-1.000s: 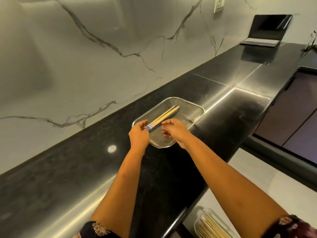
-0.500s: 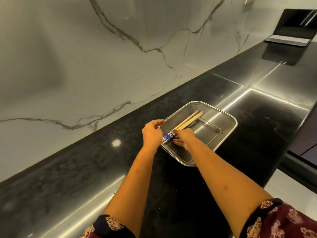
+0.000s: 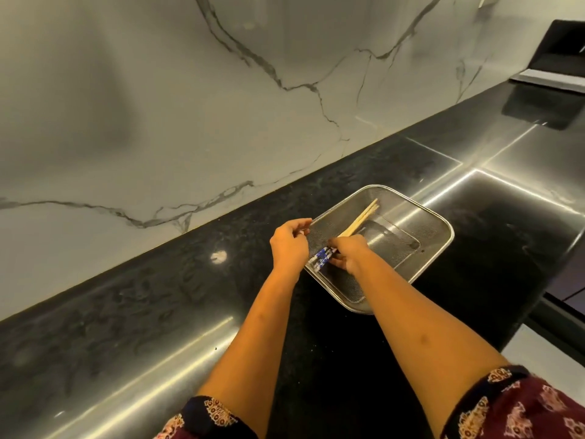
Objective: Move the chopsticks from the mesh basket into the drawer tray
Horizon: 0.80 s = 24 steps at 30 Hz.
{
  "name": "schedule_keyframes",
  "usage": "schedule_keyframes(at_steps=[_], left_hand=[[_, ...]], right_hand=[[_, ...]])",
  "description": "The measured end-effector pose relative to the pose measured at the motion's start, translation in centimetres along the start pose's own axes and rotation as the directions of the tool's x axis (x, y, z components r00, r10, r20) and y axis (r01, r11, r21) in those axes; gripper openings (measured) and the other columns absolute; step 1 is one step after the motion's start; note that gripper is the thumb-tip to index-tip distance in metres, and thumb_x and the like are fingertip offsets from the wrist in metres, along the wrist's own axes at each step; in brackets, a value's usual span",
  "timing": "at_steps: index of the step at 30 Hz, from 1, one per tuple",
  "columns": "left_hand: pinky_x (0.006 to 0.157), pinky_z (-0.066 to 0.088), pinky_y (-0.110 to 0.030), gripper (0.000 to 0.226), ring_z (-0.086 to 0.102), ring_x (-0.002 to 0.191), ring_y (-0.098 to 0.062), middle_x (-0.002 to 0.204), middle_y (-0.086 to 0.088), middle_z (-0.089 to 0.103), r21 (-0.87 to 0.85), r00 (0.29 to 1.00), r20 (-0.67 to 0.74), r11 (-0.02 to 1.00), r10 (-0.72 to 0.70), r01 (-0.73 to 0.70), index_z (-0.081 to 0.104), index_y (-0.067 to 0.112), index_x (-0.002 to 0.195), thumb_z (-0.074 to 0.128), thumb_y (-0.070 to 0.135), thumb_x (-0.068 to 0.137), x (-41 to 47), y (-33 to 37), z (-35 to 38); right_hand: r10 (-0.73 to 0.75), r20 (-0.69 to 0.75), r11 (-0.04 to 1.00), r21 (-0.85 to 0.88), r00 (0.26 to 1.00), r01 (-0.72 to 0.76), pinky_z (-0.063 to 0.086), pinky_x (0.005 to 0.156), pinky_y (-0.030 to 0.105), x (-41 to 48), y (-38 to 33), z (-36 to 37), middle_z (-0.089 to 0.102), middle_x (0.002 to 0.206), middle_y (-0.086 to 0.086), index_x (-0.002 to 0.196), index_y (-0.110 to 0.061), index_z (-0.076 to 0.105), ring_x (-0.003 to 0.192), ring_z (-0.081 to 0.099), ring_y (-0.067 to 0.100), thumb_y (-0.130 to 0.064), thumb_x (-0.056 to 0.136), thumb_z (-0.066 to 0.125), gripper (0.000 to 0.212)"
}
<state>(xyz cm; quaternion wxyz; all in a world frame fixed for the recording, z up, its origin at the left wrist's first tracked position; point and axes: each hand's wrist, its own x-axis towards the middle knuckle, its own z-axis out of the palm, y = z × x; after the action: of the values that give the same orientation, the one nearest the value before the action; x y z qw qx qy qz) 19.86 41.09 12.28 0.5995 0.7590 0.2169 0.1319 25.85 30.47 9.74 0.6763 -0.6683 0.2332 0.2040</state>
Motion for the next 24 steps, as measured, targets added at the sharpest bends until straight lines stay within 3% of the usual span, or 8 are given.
schedule_keyframes(at_steps=[2, 5, 9, 11, 16, 19, 22, 24], left_hand=[[0.085, 0.048, -0.020, 0.036, 0.061, 0.097, -0.009, 0.110, -0.004, 0.067, -0.021, 1.000, -0.001, 1.000, -0.012, 0.012, 0.067, 0.014, 0.110, 0.043, -0.004, 0.091, -0.8, 0.3, 0.2], [0.091, 0.050, -0.025, 0.034, 0.061, 0.102, -0.012, 0.114, -0.005, 0.066, -0.069, 0.998, 0.030, 0.996, -0.053, 0.055, 0.066, 0.013, 0.112, 0.044, -0.003, 0.091, -2.5, 1.0, 0.8], [0.084, 0.055, -0.029, 0.028, 0.063, 0.097, -0.016, 0.112, -0.007, 0.065, -0.146, 0.977, 0.149, 0.974, -0.154, 0.176, 0.063, 0.010, 0.116, 0.047, 0.004, 0.094, -4.9, 2.1, 1.7], [0.081, 0.055, -0.029, 0.025, 0.064, 0.087, -0.015, 0.100, -0.008, 0.066, -0.231, 0.952, 0.235, 0.940, -0.198, 0.253, 0.060, 0.008, 0.116, 0.045, 0.010, 0.096, -6.4, 2.9, 2.2], [0.070, 0.053, -0.033, 0.027, 0.060, 0.071, -0.015, 0.081, -0.004, 0.065, -0.372, 0.863, 0.456, 0.835, -0.216, 0.405, 0.064, 0.012, 0.092, 0.046, 0.031, 0.096, -12.5, 4.8, 3.6], [0.071, 0.055, -0.033, 0.023, 0.065, 0.082, -0.017, 0.091, -0.004, 0.067, -0.493, 0.837, 0.525, 0.746, -0.155, 0.448, 0.061, 0.011, 0.099, 0.043, 0.025, 0.098, -16.9, 5.3, 4.4], [0.064, 0.058, -0.028, 0.017, 0.068, 0.083, -0.017, 0.095, -0.006, 0.068, -0.594, 0.834, 0.543, 0.656, -0.101, 0.466, 0.056, 0.011, 0.098, 0.039, 0.007, 0.098, -21.2, 5.4, 5.3], [0.068, 0.056, -0.030, 0.019, 0.068, 0.082, -0.018, 0.095, -0.007, 0.067, -0.627, 0.832, 0.545, 0.606, -0.106, 0.488, 0.053, 0.011, 0.093, 0.036, 0.005, 0.098, -24.0, 5.0, 6.0]], right_hand=[[0.025, 0.094, 0.996, 0.087, 0.995, -0.033, 0.056, 0.048, 0.029, -1.1, -0.2, -0.9, 0.060, 0.089, 0.014, 0.089, -0.005, 0.052, 0.076, 0.062, 0.022, 0.001, 0.089, 0.058, 0.009], [0.008, 0.183, 0.988, 0.148, 0.983, -0.035, 0.056, 0.070, 0.035, -3.3, -0.8, -2.6, 0.058, 0.079, 0.010, 0.080, -0.006, 0.052, 0.069, 0.059, 0.019, 0.003, 0.092, 0.053, 0.015], [-0.031, 0.320, 0.989, 0.148, 0.947, -0.017, 0.059, 0.056, 0.030, -7.5, -1.8, -5.7, 0.068, 0.080, 0.012, 0.086, -0.004, 0.057, 0.070, 0.066, 0.020, 0.002, 0.094, 0.050, 0.012], [-0.060, 0.400, 0.997, 0.065, 0.914, 0.037, 0.060, 0.059, 0.030, -9.6, -2.1, -7.8, 0.074, 0.075, 0.009, 0.091, -0.005, 0.061, 0.066, 0.071, 0.017, 0.001, 0.093, 0.052, 0.012], [0.024, 0.704, 0.973, -0.179, 0.710, 0.145, 0.061, 0.066, 0.029, -14.6, -1.0, -14.5, 0.073, 0.095, 0.013, 0.115, -0.005, 0.060, 0.083, 0.074, 0.021, 0.000, 0.093, 0.051, 0.024], [0.143, 0.765, 0.934, -0.314, 0.627, 0.171, 0.060, 0.064, 0.026, -17.7, 1.4, -18.0, 0.075, 0.095, 0.011, 0.112, -0.008, 0.060, 0.086, 0.074, 0.022, -0.002, 0.093, 0.052, 0.021], [0.189, 0.736, 0.902, -0.392, 0.650, 0.183, 0.062, 0.067, 0.029, -20.3, 4.4, -21.0, 0.075, 0.093, 0.009, 0.108, -0.009, 0.063, 0.082, 0.074, 0.021, -0.004, 0.094, 0.053, 0.018], [0.149, 0.700, 0.908, -0.376, 0.699, 0.183, 0.062, 0.071, 0.030, -21.9, 6.8, -23.0, 0.076, 0.092, 0.009, 0.104, -0.010, 0.067, 0.080, 0.074, 0.019, -0.008, 0.093, 0.056, 0.016]])
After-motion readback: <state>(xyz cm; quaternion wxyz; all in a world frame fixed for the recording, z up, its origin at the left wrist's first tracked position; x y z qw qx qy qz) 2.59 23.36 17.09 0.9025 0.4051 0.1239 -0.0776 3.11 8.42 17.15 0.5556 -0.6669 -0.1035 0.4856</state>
